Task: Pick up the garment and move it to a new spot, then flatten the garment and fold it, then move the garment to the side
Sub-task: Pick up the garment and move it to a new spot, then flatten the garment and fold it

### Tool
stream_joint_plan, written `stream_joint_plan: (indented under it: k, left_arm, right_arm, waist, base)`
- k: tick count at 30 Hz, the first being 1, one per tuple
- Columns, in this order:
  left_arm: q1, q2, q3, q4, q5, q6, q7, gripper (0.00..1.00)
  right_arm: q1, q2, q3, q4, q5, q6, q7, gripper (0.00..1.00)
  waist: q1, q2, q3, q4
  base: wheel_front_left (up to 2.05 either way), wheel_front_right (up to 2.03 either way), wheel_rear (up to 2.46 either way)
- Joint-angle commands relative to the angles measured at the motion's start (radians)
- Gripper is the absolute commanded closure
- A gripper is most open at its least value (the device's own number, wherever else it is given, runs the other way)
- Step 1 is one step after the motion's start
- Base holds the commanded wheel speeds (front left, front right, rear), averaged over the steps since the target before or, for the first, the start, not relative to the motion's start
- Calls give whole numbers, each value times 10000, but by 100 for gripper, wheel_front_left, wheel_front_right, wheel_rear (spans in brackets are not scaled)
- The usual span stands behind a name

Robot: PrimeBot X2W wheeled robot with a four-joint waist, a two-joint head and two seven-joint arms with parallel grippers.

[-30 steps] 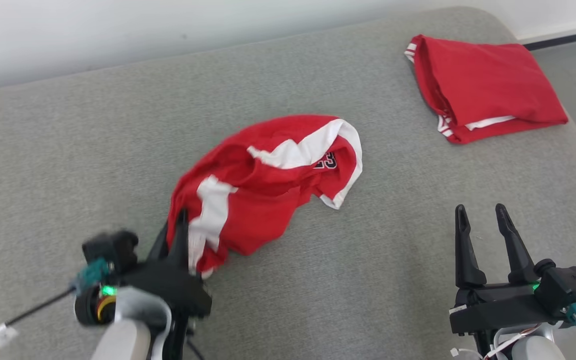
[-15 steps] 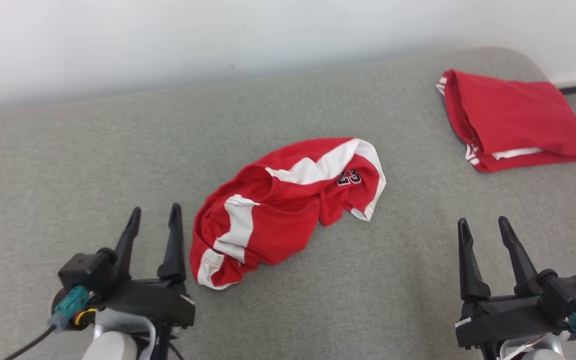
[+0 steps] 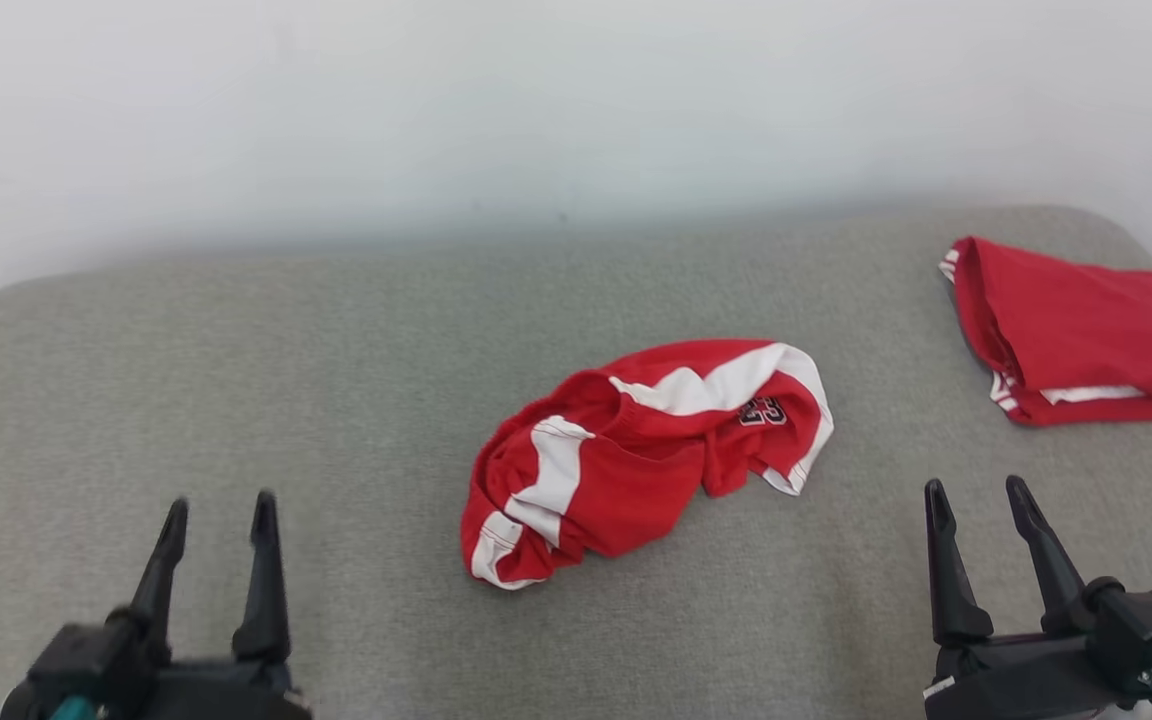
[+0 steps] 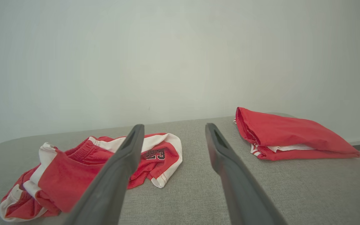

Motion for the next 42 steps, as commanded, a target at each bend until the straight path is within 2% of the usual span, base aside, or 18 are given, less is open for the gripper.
stream_joint_plan:
  k: [1, 6, 13, 42]
  left_arm:
    - [329, 119, 30, -122, 147, 78, -67, 0]
    - [1179, 435, 183, -436, 306, 291, -113, 0]
    - [1841, 291, 435, -612, 214, 539, -285, 0]
    - [2005, -68, 465, 179, 934, 170, -453, 0]
  right_arm:
    - [139, -20, -35, -72, -39, -1, 18, 0]
    - [437, -11, -46, -210, -29, -1, 69, 0]
    - [756, -35, -18, -226, 28, -1, 84, 0]
    - [981, 82, 210, 219, 186, -1, 41, 0]
  waist:
    - [1, 1, -321, 293]
    - [1, 1, -461, 376]
    - [1, 1, -525, 378]
    - [1, 1, -522, 515]
  base:
    - [0, 0, 0]
    - [0, 0, 0]
    - [0, 0, 0]
    - [0, 0, 0]
